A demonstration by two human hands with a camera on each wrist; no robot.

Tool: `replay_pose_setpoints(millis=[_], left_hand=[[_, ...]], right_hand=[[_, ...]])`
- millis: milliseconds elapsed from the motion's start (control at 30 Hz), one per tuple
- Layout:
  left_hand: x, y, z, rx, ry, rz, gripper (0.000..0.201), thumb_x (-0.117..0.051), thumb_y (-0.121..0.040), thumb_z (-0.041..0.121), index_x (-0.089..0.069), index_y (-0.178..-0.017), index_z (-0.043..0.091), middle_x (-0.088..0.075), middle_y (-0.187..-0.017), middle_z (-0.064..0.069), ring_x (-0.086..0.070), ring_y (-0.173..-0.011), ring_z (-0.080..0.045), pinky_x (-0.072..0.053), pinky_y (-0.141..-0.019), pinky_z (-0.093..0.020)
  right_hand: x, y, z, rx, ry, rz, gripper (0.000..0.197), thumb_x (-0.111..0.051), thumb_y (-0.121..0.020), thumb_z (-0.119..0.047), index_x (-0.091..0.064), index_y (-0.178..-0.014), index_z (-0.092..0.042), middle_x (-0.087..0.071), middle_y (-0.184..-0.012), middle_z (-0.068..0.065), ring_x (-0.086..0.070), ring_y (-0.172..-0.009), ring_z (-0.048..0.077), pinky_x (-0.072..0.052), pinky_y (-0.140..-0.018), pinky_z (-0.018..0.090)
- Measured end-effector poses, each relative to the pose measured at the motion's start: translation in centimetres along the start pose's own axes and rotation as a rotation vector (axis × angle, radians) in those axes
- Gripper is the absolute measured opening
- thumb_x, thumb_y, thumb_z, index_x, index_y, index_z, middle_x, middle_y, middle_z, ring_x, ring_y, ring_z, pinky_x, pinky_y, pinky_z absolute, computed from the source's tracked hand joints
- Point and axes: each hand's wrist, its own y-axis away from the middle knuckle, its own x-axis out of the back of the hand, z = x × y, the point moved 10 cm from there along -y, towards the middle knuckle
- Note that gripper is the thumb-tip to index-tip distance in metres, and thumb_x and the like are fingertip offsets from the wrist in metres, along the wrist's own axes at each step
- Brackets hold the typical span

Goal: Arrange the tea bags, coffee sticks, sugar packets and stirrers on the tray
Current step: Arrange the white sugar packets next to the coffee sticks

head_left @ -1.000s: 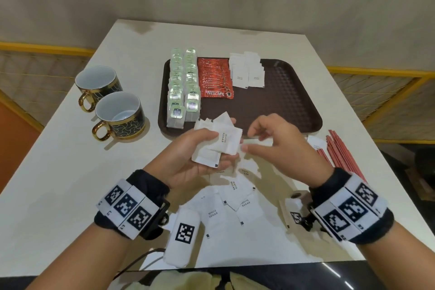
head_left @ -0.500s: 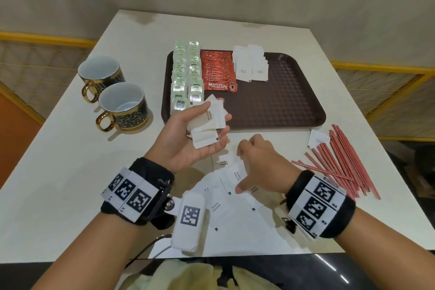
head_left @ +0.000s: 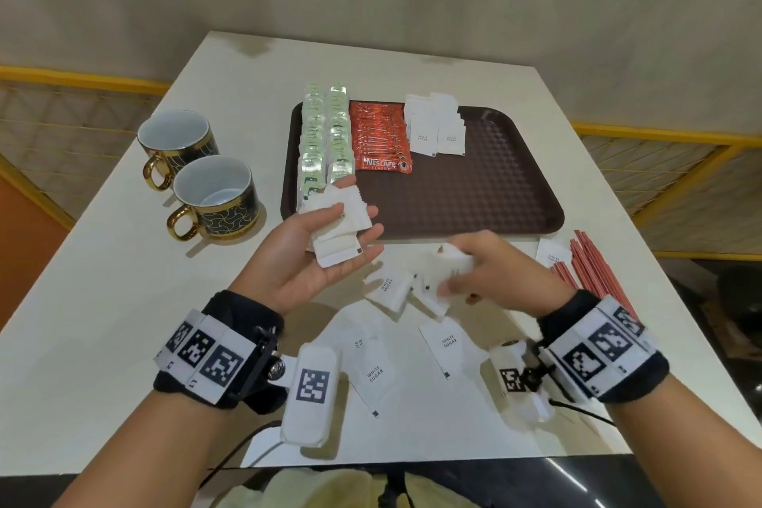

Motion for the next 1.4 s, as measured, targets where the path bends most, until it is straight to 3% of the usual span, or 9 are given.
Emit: replay_pose_setpoints(millis=[267, 333, 433, 567, 767, 900, 1067, 1300, 1400], left_hand=[[-2.1, -0.2, -2.2, 0.05, -0.153, 0.003, 0.024, -0.058, -0.089, 0.031, -0.074, -0.105, 0.022, -0.067, -0.121, -0.013, -0.065, -0.108, -0.031, -0.054, -0.091, -0.047], [-3.8, 0.1, -3.4, 0.103, -0.201, -0.049, 0.03, -0.061, -0.083, 0.039, -0.078, -0.097, 0.018, -0.071, -0.115, -0.013, -0.068, -0.104, -0.03, -0.052, -0.094, -0.047], [-4.5, 0.2, -4.1, 0.104, -0.236, -0.081, 0.032, -0.066, -0.079, 0.023, -0.07, -0.109, 0.012, -0.073, -0.108, -0.012, -0.072, -0.093, -0.026, -0.061, -0.079, -0.038], [-3.2, 0.0, -3.4, 0.065, -0.248, -0.04, 0.04, -0.059, -0.088, -0.001, -0.059, -0.125, 0.013, -0.07, -0.118, -0.012, -0.07, -0.102, -0.028, -0.061, -0.071, -0.032], [-3.8, 0.2, -3.0, 0.057, -0.245, -0.09, 0.044, -0.063, -0.082, 0.004, -0.059, -0.125, 0.012, -0.07, -0.118, -0.012, -0.068, -0.107, -0.029, -0.061, -0.07, -0.034], [-4.6, 0.5, -3.1, 0.058, -0.3, -0.143, 0.046, -0.067, -0.076, 0.01, -0.062, -0.121, 0.014, -0.07, -0.119, -0.012, -0.068, -0.108, -0.029, -0.06, -0.08, -0.04], [-4.3, 0.3, -2.9, -0.006, -0.402, -0.115, 0.037, -0.066, -0.083, -0.002, -0.065, -0.117, 0.014, -0.073, -0.111, -0.008, -0.072, -0.097, -0.021, -0.061, -0.072, -0.031], [-3.2, -0.1, -2.2, -0.087, -0.411, -0.041, 0.039, -0.065, -0.084, -0.006, -0.067, -0.112, 0.021, -0.074, -0.11, -0.007, -0.072, -0.095, -0.022, -0.06, -0.068, -0.031], [-2.8, -0.3, -2.1, -0.086, -0.37, -0.01, 0.037, -0.066, -0.084, -0.005, -0.067, -0.11, 0.021, -0.074, -0.108, -0.007, -0.073, -0.093, -0.024, -0.062, -0.073, -0.036]], right_hand=[[2.0, 0.7, -3.5, 0.046, -0.617, -0.04, 0.031, -0.072, -0.077, 0.006, -0.064, -0.104, -0.007, -0.071, -0.092, 0.01, -0.068, -0.079, 0.018, -0.056, -0.057, 0.024], [1.2, 0.1, -4.0, 0.046, -0.598, -0.045, 0.036, -0.071, -0.077, 0.007, -0.061, -0.11, -0.004, -0.071, -0.099, 0.015, -0.069, -0.083, 0.021, -0.059, -0.062, 0.031], [1.1, -0.8, -3.7, 0.049, -0.497, 0.046, 0.038, -0.075, -0.076, 0.007, -0.059, -0.11, -0.001, -0.067, -0.108, 0.023, -0.068, -0.089, 0.029, -0.059, -0.076, 0.047], [1.4, -0.9, -2.9, 0.053, -0.532, 0.082, 0.039, -0.075, -0.076, 0.005, -0.058, -0.11, -0.004, -0.067, -0.107, 0.016, -0.068, -0.085, 0.021, -0.06, -0.07, 0.036], [3.3, -0.7, -1.7, 0.068, -0.647, 0.232, 0.008, -0.068, -0.086, -0.002, -0.062, -0.088, -0.007, -0.069, -0.069, 0.003, -0.065, -0.065, 0.014, -0.053, -0.056, 0.027], [3.3, -0.7, -1.8, 0.072, -0.591, 0.251, 0.005, -0.064, -0.09, -0.007, -0.064, -0.086, -0.004, -0.071, -0.075, 0.01, -0.063, -0.061, 0.012, -0.05, -0.052, 0.023], [3.5, -0.6, -1.7, 0.087, -0.593, 0.32, 0.015, -0.061, -0.093, -0.012, -0.072, -0.086, -0.005, -0.075, -0.084, 0.01, -0.067, -0.072, 0.016, -0.05, -0.053, 0.023], [8.3, 1.4, 1.0, 0.073, -0.742, 0.741, 0.017, -0.059, -0.093, -0.009, -0.07, -0.082, -0.015, -0.074, -0.085, 0.005, -0.071, -0.081, 0.02, -0.05, -0.052, 0.023], [9.5, 2.2, 0.0, 0.149, -0.673, 0.715, 0.016, -0.049, -0.1, -0.015, -0.059, -0.088, -0.015, -0.065, -0.08, 0.001, -0.063, -0.064, 0.011, -0.05, -0.046, 0.023]])
